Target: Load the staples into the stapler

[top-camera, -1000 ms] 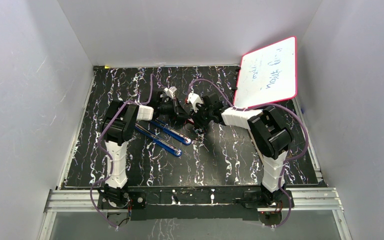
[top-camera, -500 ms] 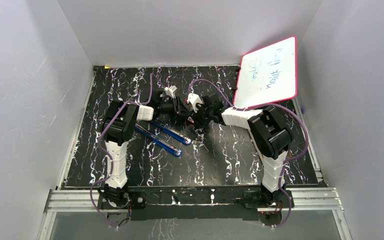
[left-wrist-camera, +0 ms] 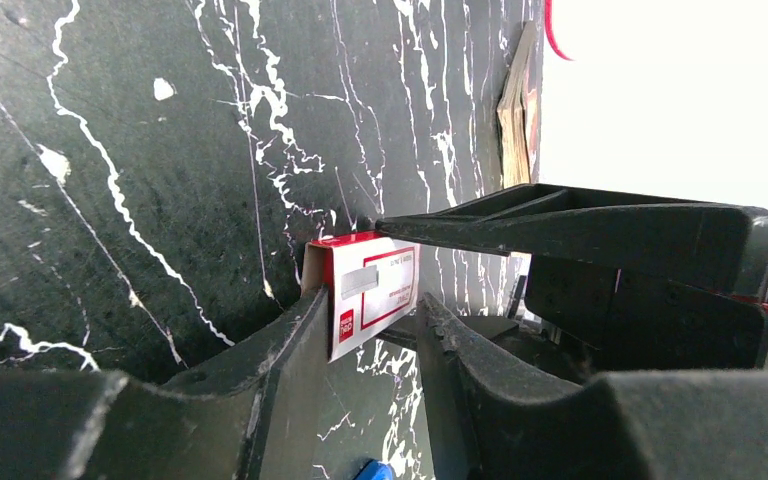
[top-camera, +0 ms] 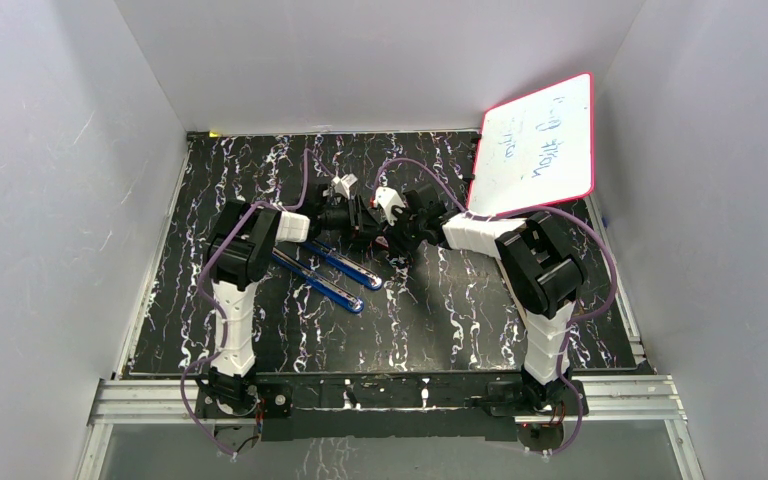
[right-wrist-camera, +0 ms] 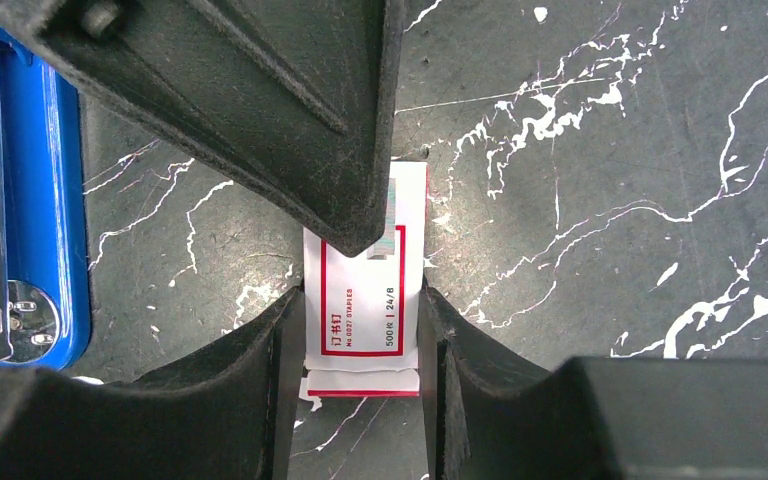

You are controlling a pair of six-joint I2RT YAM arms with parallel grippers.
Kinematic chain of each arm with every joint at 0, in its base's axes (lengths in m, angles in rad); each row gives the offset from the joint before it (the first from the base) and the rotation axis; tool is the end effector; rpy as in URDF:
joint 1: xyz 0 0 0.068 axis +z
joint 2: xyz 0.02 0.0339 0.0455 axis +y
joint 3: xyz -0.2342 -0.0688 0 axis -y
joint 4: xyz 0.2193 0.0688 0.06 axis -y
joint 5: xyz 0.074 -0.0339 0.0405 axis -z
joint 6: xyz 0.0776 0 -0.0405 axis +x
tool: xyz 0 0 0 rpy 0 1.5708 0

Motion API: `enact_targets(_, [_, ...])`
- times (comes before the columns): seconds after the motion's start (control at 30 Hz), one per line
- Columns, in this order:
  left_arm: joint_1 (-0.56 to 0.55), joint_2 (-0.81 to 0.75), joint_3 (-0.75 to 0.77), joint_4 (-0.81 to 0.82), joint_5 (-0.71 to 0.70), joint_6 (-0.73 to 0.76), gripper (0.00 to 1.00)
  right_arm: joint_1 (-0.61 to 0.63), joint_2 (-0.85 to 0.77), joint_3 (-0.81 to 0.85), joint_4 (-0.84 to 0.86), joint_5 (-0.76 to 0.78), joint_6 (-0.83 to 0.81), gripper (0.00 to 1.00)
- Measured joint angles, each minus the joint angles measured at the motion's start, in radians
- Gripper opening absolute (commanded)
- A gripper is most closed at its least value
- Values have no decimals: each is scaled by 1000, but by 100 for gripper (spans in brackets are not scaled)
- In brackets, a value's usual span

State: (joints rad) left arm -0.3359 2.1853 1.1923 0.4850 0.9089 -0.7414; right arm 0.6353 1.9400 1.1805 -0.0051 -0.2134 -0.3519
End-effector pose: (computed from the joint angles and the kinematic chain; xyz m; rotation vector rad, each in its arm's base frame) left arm 0.3871 -0.2000 0.0947 0.1734 2.2501 -1.5637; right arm 0.3227 0.2583 0.1207 -1.2049 2.0135 0.3897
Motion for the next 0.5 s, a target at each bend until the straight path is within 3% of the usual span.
enact_targets(0.23, [-5, 3, 22, -50, 3, 42, 30, 0, 0, 2, -5, -3, -1, 40])
enact_targets(0.5, [-5, 3, 28, -89, -19, 76, 9, 0, 0, 2, -7, -4, -3, 42])
